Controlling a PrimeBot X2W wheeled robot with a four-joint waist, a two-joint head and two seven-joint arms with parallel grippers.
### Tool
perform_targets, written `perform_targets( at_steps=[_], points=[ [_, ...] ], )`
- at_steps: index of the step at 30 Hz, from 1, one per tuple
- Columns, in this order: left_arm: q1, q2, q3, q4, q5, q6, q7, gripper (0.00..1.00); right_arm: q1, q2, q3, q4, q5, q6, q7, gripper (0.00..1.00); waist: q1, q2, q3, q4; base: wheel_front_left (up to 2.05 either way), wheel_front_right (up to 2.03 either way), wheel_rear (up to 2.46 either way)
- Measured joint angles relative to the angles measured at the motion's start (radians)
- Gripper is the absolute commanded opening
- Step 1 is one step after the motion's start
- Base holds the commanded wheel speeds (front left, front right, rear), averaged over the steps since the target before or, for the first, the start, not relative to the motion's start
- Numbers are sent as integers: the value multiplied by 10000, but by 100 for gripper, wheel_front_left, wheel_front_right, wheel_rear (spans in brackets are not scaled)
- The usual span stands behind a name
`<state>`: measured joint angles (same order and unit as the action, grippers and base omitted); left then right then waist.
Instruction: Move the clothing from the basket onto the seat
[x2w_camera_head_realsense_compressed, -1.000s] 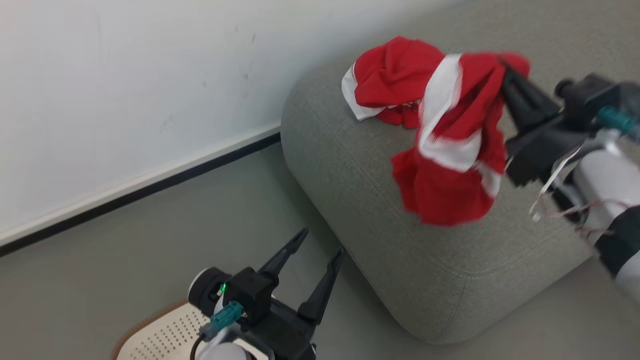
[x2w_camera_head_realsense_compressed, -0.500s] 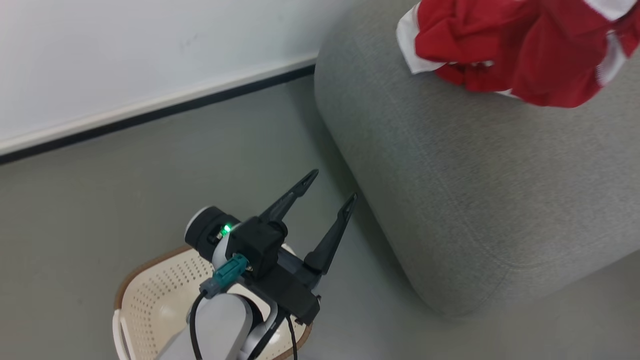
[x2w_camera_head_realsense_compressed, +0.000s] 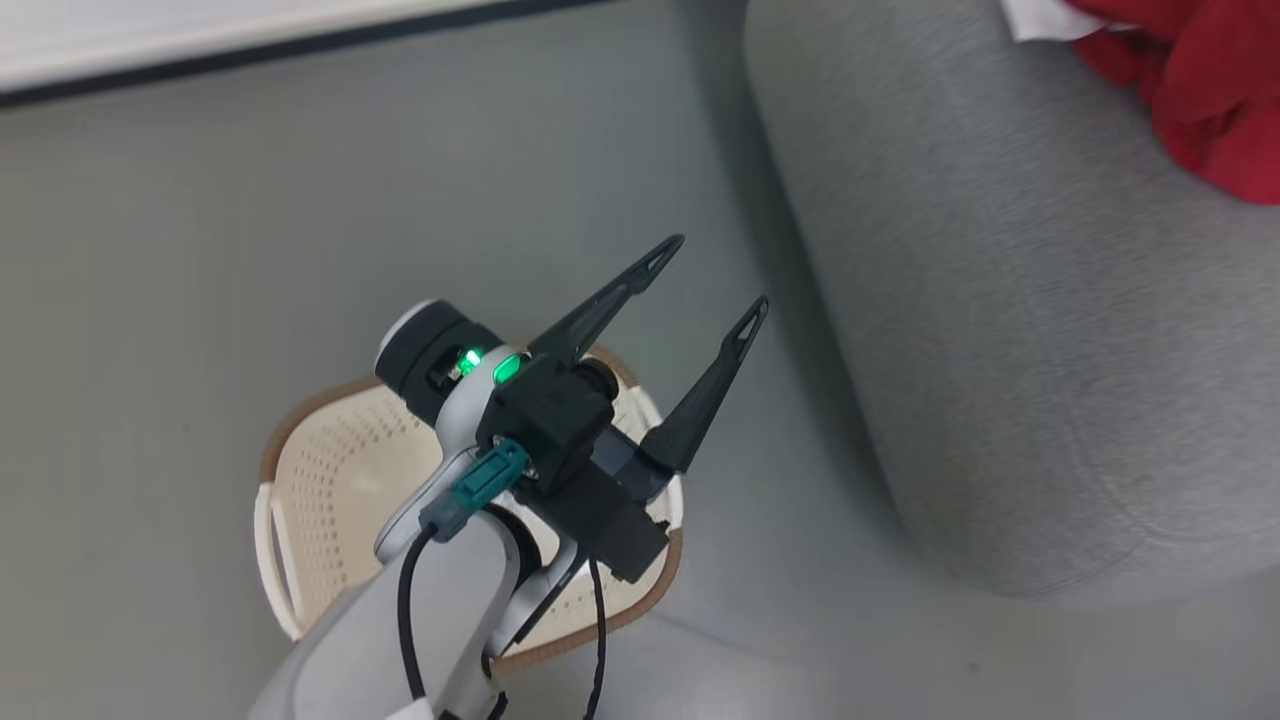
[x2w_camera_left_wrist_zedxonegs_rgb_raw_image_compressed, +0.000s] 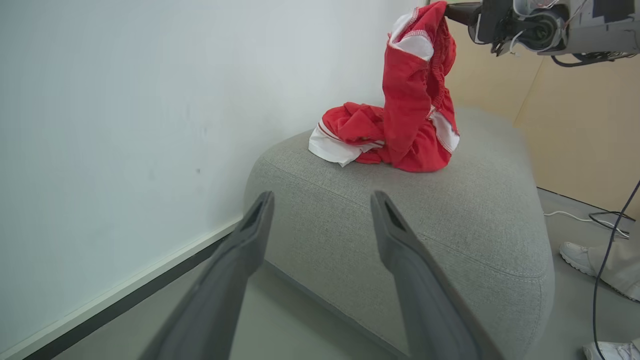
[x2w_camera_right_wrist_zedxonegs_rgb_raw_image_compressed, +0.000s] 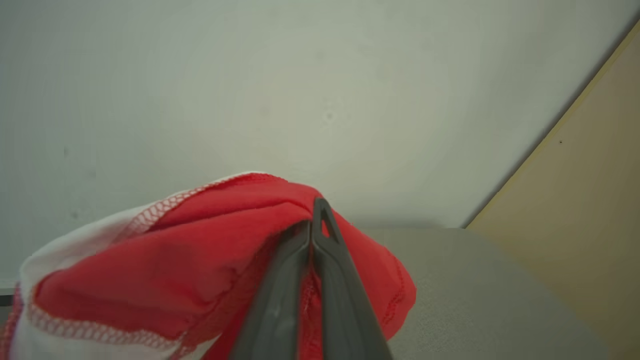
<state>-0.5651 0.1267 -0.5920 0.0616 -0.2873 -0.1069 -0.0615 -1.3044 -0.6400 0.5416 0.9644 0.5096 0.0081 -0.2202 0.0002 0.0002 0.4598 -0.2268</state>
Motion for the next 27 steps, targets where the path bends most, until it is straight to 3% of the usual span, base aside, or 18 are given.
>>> perform_targets(
  at_steps=[8, 16, 18, 19, 21, 27],
  points=[
    [-350, 2, -123, 96, 65, -77, 69, 100, -10, 399, 13, 1068, -88, -711, 79, 0, 0, 0, 980, 604, 0, 0, 0],
    [-482, 186, -105, 362, 73, -79, 54, 100, -13, 1014, 90, 1597, -84, -709, 21, 0, 0, 0, 1467, 935, 0, 0, 0],
    [-482, 228, -94, 481, 73, -79, 23, 100, -12, 1104, 84, 1770, -84, -736, -10, 40, 0, -1, 1464, 905, 0, 0, 0],
    [-481, 255, -88, 545, 73, -81, 10, 100, -12, 1127, 79, 1829, -77, -742, -13, 54, -1, 0, 1445, 876, 0, 0, 0],
    [-481, 280, -63, 616, 73, -81, -33, 100, -6, 1131, 63, 1983, -65, -742, -31, 100, -2, -1, 1396, 805, 0, 0, 0],
    [-471, 376, 61, 997, -31, -86, -167, 100, 165, 1557, 52, 2207, 50, -738, -153, 100, -3, -1, 1162, 560, 0, 0, 0]
  ],
)
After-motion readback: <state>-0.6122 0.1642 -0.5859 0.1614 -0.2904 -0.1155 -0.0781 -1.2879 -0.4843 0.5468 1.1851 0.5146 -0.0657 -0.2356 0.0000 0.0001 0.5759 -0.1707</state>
